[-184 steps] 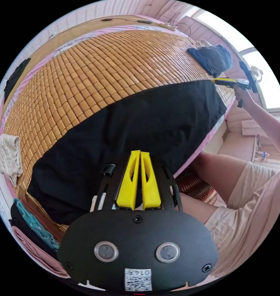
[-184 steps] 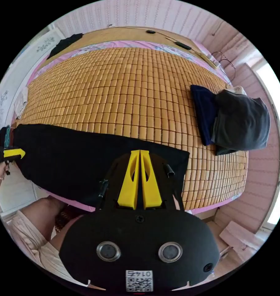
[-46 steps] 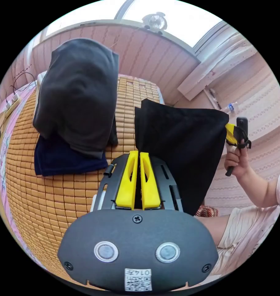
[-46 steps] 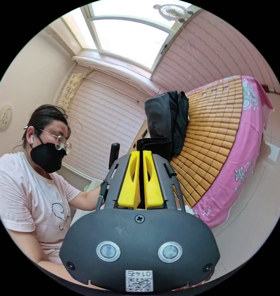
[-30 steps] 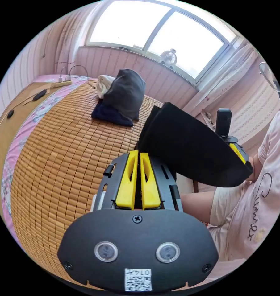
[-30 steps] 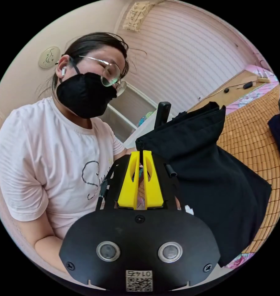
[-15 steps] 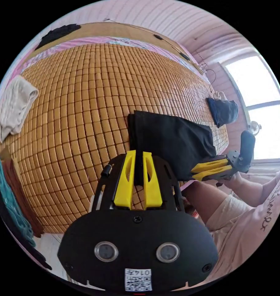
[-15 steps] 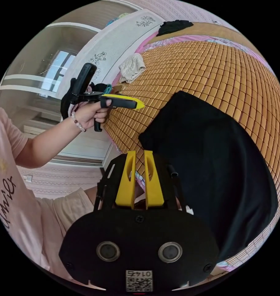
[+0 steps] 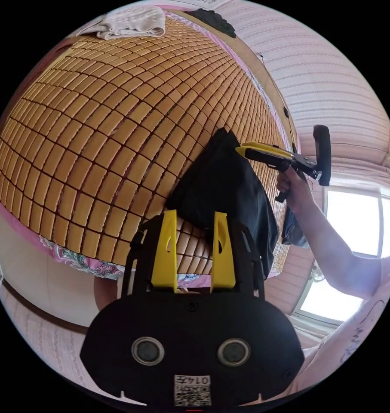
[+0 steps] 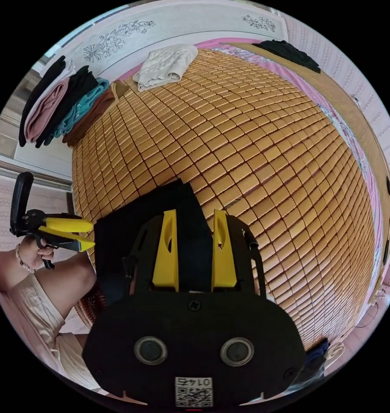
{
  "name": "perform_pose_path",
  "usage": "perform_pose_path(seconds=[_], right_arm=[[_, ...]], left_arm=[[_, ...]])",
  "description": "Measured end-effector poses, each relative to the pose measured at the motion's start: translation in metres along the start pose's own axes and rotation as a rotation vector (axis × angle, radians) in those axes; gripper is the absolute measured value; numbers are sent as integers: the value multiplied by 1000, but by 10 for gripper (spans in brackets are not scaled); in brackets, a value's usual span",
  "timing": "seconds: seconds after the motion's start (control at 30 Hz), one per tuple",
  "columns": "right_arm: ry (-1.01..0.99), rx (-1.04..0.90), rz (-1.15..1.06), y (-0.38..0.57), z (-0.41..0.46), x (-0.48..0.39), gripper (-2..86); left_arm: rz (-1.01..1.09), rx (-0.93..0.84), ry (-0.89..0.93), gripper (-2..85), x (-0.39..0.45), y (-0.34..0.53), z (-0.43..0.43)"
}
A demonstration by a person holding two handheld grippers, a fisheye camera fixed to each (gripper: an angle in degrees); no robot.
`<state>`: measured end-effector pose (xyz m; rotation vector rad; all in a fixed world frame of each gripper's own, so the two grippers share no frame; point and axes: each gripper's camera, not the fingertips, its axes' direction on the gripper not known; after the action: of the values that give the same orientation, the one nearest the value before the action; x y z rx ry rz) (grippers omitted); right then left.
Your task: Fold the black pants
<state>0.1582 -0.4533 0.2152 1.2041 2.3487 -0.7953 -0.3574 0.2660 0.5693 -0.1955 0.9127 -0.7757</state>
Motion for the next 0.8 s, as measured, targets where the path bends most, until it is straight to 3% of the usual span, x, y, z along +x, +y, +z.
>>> perform_pose_path(seconds=[0.07,0.27,0.4,0.7,0.8], right_arm=[[-12,-50,-7,-15,24,0,64],[0,50,-72,-32,35,-4,0],[-57,142,-164,-38,29,-9,-7],[39,156,-182,-55,43,-1,-6],[-64,205,-210,-61,38,8,-3]], left_arm=[[21,-13,-38,77,10,-3,-7],[55,51,-51,19,24,9,-55],[28,109,33,20,20,23,-95],[61,131,67,33,25,63,-164],[76,178,66,33,31,81,-187]])
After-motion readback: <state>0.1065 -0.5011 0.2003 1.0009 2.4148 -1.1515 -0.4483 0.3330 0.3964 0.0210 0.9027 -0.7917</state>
